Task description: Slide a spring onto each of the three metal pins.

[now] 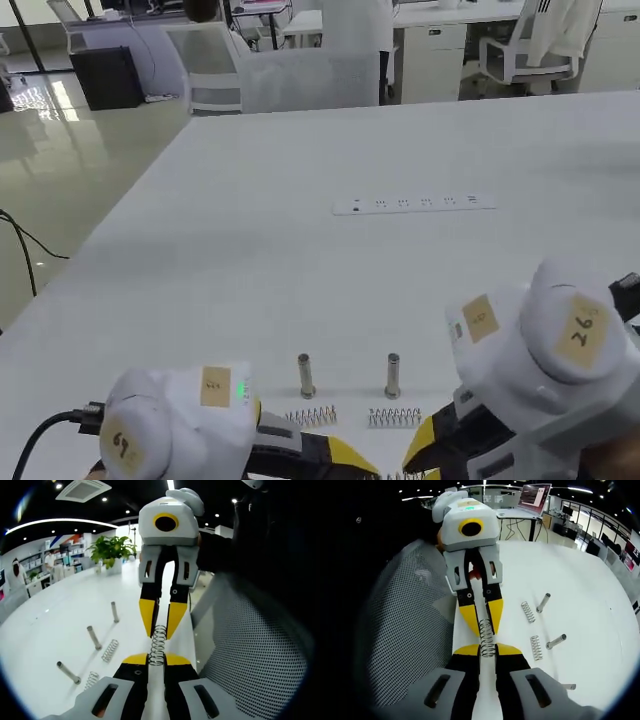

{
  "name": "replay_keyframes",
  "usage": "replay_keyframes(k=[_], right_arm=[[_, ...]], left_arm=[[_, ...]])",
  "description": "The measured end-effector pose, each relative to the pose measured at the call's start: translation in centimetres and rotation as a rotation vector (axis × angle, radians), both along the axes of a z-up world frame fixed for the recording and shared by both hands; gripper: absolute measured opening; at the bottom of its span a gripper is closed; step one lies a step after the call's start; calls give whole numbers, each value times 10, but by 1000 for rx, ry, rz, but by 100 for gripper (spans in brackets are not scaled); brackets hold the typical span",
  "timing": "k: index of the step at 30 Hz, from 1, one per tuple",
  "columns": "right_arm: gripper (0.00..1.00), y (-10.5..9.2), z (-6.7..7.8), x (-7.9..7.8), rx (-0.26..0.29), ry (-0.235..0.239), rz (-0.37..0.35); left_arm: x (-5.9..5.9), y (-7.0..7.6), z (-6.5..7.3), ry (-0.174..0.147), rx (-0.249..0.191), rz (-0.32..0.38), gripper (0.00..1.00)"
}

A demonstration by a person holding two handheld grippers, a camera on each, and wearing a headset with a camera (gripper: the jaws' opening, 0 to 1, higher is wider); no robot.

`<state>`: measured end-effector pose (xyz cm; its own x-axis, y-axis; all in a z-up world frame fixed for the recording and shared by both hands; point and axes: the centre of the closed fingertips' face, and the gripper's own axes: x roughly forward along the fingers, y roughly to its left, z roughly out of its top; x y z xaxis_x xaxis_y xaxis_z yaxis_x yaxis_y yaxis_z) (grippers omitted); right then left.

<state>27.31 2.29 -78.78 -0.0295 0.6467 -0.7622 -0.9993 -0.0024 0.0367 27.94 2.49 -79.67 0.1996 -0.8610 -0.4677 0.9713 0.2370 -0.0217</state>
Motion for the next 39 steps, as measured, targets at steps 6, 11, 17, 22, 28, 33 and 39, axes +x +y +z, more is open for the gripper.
replay_keyframes(k=[6, 11, 17, 22, 28, 33, 39], right_arm=[[8, 3, 4, 0, 16, -6, -7], [0, 11, 22, 0, 104, 9, -15], [0, 7, 17, 9, 106, 15, -75], [14, 6, 14, 7, 113, 61, -93], [15, -1, -7, 6, 21, 46, -79], [8, 0, -5, 7, 22, 39, -75], [8, 12, 13, 3, 82, 30, -53]], left_arm=[[1, 1, 0, -13, 4, 6, 3], [-2, 0, -3, -16, 16, -7, 3], [1, 1, -1, -26, 13, 7, 3], [3, 2, -2, -27, 18, 12, 3], [5, 2, 4, -36, -3, 18, 3], [6, 1, 7, -37, -19, 20, 3], [5, 1, 5, -34, -10, 14, 3]])
